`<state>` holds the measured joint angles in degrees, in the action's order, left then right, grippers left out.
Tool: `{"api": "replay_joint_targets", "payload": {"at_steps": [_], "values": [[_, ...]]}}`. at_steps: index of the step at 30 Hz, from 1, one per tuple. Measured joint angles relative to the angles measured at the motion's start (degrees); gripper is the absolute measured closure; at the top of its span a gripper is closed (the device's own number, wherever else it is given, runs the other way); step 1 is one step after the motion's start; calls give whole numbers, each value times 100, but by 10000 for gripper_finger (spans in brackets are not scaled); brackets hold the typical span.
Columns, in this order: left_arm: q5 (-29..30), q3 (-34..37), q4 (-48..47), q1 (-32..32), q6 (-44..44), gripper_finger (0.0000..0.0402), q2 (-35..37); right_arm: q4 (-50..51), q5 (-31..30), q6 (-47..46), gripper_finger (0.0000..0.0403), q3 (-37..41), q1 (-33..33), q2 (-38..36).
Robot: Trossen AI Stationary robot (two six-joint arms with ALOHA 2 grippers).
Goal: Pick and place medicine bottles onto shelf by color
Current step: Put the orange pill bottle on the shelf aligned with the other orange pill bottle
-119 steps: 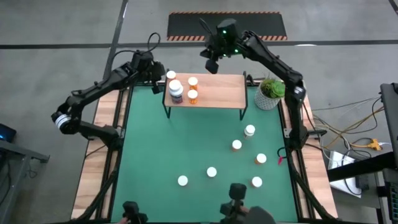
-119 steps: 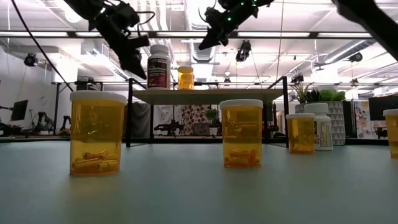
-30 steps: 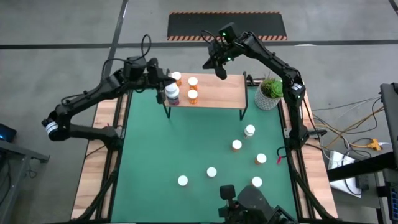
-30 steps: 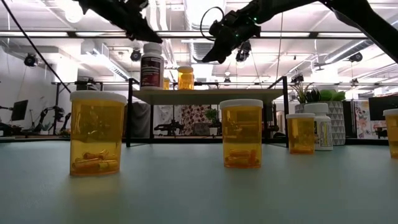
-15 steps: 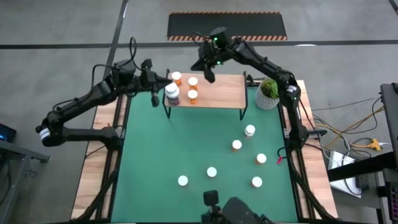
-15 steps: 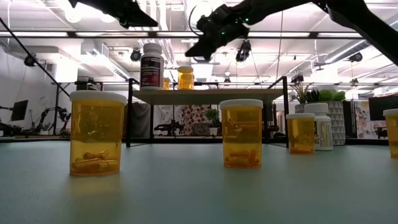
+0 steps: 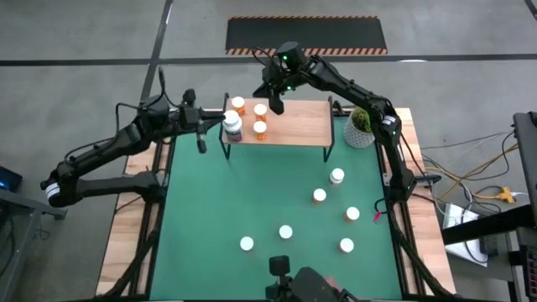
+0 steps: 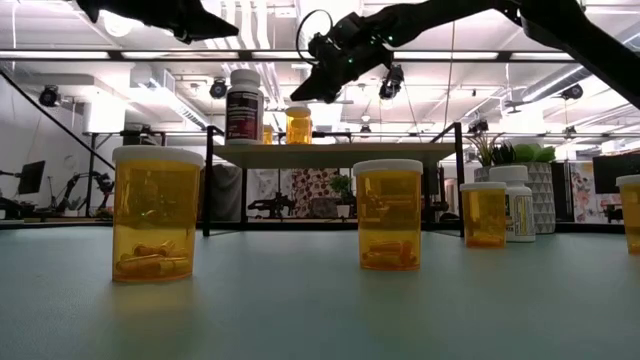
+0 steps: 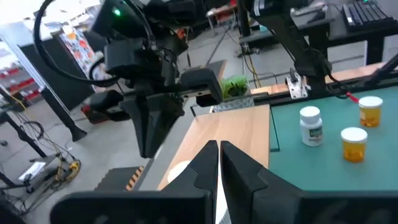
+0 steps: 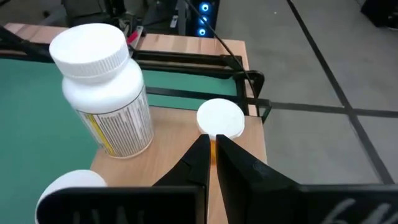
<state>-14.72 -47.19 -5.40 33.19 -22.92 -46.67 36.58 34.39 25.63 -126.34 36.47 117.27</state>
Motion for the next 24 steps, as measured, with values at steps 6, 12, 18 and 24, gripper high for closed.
{"api": "replay_joint_targets", "payload": {"at_steps": [6,12,18,24], "values": [[0,375,717,2,0,402,138,-96,0,-29,385,0,-30,0],[2,571,982,7,0,402,241,-490,3,-6,385,0,-183,196],[2,617,993,7,-40,402,356,-927,-3,-164,385,9,-171,331],[17,635,1000,7,-46,402,352,-1235,-36,-299,385,9,-197,503]]}}
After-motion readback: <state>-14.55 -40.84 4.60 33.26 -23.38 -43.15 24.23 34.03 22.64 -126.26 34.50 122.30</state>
